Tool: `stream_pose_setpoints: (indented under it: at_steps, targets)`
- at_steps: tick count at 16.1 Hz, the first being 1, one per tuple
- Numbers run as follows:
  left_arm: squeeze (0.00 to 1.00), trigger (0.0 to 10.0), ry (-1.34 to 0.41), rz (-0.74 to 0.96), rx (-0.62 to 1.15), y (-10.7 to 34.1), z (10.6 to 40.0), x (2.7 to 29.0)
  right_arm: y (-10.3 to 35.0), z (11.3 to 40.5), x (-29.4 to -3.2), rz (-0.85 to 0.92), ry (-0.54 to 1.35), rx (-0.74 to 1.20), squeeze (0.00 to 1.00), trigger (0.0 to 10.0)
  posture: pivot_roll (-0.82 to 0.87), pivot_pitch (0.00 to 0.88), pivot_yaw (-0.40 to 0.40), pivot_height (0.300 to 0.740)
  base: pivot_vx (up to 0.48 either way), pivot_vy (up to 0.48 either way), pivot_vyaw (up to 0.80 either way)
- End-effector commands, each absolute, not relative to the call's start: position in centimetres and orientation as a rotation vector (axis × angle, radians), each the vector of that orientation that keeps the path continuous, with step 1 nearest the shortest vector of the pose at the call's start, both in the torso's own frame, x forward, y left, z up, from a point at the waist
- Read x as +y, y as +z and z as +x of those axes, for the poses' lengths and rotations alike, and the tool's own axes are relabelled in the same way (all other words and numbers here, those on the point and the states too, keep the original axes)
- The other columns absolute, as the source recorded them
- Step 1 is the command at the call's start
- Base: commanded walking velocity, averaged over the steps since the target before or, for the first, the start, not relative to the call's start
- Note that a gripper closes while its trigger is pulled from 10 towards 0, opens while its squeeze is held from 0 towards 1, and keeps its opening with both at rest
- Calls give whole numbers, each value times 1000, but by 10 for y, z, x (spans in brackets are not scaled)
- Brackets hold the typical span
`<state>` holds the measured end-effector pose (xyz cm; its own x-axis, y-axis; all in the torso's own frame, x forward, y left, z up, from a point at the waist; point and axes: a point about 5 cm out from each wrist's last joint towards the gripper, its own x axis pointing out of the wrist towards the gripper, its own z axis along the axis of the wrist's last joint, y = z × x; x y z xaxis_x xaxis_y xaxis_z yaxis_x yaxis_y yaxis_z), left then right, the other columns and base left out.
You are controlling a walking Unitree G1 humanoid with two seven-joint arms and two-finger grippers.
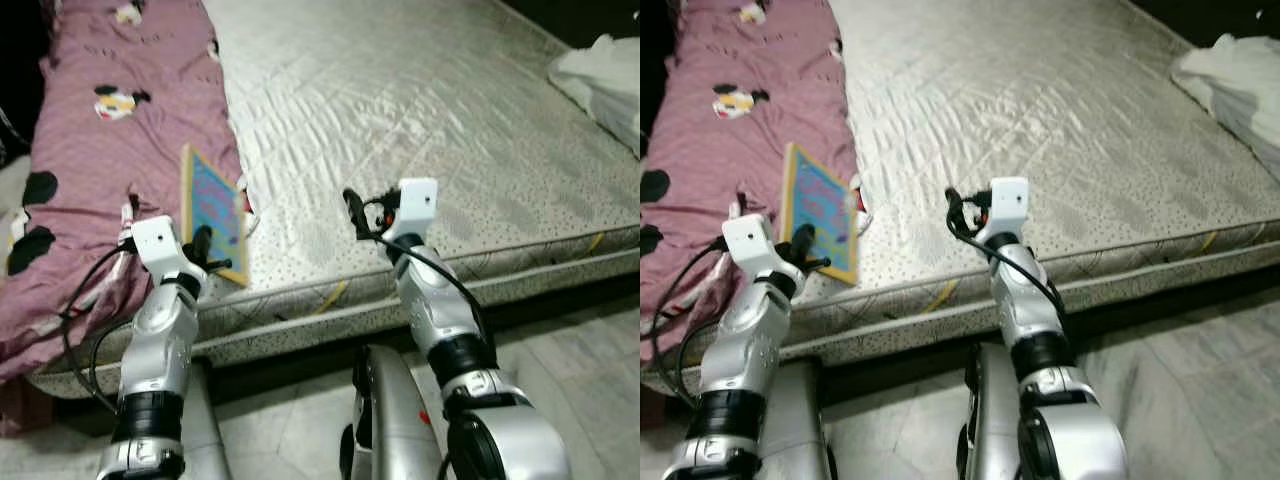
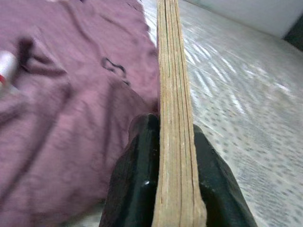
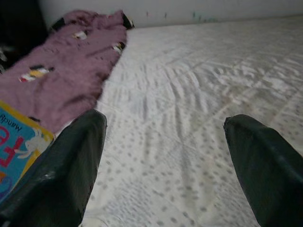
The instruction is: Clean up the room
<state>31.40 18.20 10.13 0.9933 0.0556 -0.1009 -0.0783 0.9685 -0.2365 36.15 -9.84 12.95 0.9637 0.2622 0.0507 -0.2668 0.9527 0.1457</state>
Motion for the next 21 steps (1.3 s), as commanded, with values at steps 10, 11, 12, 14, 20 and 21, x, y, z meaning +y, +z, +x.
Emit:
stream_pose_setpoints:
  at_steps: [10,11,12,14,20,21]
  targets:
    - [0,10000,121,-14,-49,131,315,181,143,369,-95,203,273,-83,0,10000,79,0,-71,664,0,0,0]
    - [0,10000,118,-2,-45,130,313,181,142,369,-94,197,277,-79,0,10000,80,0,-72,678,0,0,0]
    - [0,10000,104,-10,-43,130,312,180,141,368,-93,195,282,-78,0,10000,79,0,-70,688,0,0,0]
    - [0,10000,87,0,-46,128,310,179,135,365,-93,190,278,-68,0,10000,78,0,-67,712,0,0,0]
    - [0,10000,76,32,-30,126,309,169,130,363,-101,145,230,-66,0,10000,65,0,-57,740,0,0,0]
    - [0,10000,76,41,-39,127,309,168,127,362,-104,123,213,-60,0,10000,65,0,-59,740,0,0,0]
